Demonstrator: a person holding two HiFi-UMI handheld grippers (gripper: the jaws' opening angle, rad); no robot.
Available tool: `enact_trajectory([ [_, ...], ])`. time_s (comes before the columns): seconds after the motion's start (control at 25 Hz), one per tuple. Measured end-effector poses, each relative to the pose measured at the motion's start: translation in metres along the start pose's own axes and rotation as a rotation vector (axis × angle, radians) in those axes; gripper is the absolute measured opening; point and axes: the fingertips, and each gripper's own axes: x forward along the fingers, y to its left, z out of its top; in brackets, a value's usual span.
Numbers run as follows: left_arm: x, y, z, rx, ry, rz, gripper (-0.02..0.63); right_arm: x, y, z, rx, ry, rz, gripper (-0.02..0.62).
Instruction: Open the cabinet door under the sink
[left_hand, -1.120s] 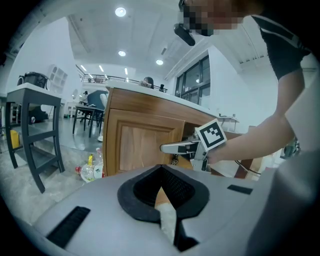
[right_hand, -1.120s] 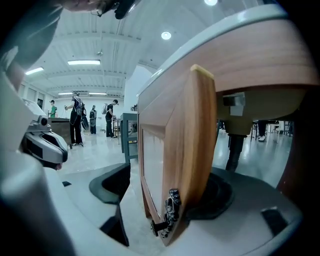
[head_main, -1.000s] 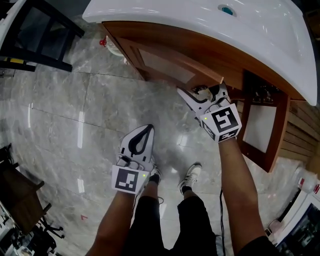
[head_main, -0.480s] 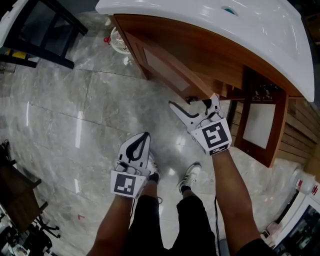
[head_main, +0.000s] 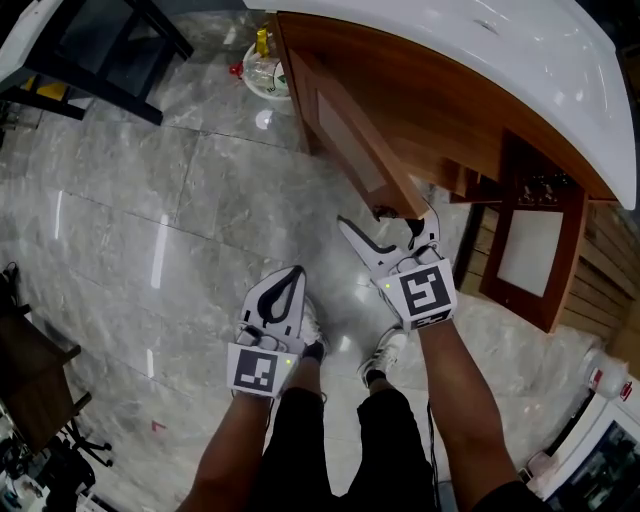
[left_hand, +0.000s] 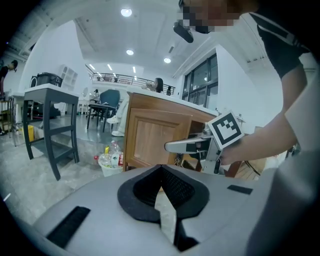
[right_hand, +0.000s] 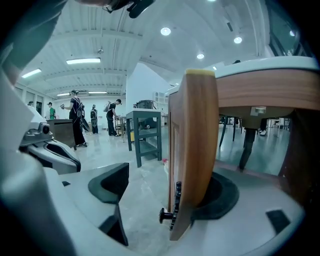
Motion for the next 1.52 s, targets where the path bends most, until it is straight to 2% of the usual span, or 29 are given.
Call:
enact_trajectory([
  [0.12,-0.009,0.008,0.001,-0.002,-0.006,0.012,0.021,0.001,0.016,0.003,0.024,-0.008,0.001,0.377],
  [0.4,-0.025,0.032,0.004,-0.003,-0.021,0.061,0.021,0.011,0.068,0.012,0.01,-0.06,0.071,0.377],
  [0.6,-0.037,0.053,0.004,-0.015,-0.03,0.101,0.021,0.03,0.106,0.015,-0.053,-0.051,0.133,0.376],
  [0.88,-0.06,0.084,0.0,-0.023,-0.026,0.165,0.021,0.057,0.132,0.038,-0.037,-0.107,0.156,0.376],
  [1.04,-0.07,0.094,0.003,-0.019,-0.029,0.182,0.021,0.052,0.14,0.044,-0.04,-0.113,0.152,0.376],
  [1.28,-0.068,0.076,0.028,-0.007,-0.058,0.162,0.021,0.005,0.141,0.06,-0.094,-0.081,0.154,0.374],
  [1.52,-0.071,0.021,0.095,0.003,-0.095,0.12,0.021,-0.076,0.116,0.104,-0.112,-0.063,0.084,0.322],
])
